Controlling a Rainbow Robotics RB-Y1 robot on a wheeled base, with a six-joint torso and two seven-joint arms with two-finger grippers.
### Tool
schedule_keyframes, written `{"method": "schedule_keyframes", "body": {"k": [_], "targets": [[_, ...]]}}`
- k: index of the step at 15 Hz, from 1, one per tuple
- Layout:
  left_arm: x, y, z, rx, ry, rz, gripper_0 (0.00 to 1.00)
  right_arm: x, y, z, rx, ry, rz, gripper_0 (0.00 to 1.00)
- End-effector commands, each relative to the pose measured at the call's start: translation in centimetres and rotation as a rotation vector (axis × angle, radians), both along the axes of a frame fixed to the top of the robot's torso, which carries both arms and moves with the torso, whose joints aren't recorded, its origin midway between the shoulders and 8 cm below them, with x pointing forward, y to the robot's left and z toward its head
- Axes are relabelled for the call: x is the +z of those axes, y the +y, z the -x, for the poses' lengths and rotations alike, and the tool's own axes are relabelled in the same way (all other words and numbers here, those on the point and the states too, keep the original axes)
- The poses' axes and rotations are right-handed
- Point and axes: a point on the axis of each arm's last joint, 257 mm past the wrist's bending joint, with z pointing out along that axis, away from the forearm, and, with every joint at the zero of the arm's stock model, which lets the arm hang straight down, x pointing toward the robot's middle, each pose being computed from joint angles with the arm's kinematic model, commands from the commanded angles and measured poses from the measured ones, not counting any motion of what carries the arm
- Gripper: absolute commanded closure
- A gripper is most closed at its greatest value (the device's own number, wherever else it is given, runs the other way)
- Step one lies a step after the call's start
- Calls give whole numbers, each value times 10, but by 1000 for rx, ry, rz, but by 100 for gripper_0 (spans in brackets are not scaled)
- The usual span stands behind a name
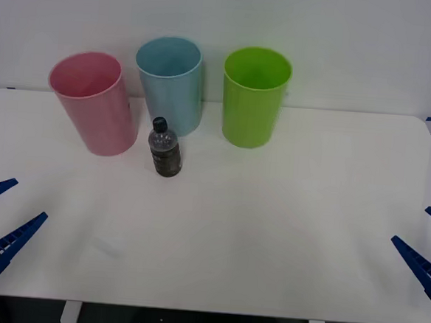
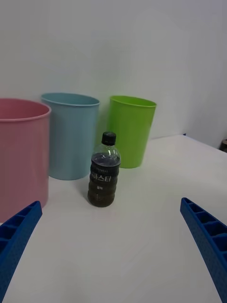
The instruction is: Grasp the object on the table and drop it into the matching bin: aluminum can to the light blue bin, PET bottle to the pink bin.
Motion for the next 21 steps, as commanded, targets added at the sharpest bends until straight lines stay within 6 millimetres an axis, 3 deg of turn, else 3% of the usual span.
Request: {"method": "schedule_keyframes", "body": {"k": [1, 6, 9, 12, 21], "targets": [[0, 0, 0, 0, 0, 0, 0, 0, 0, 0, 0, 0, 0, 0], [3, 4, 5, 18, -5, 45, 0, 0, 0, 0, 0, 0, 0, 0], [-7, 1, 2, 31, 15, 43, 0, 0, 0, 0, 0, 0, 0, 0], [-28, 0, -15, 96, 55, 25, 0, 0, 0, 0, 0, 0, 0, 0], [-69, -42, -55, 172, 108, 0, 0, 0, 0, 0, 0, 0, 0, 0]]}}
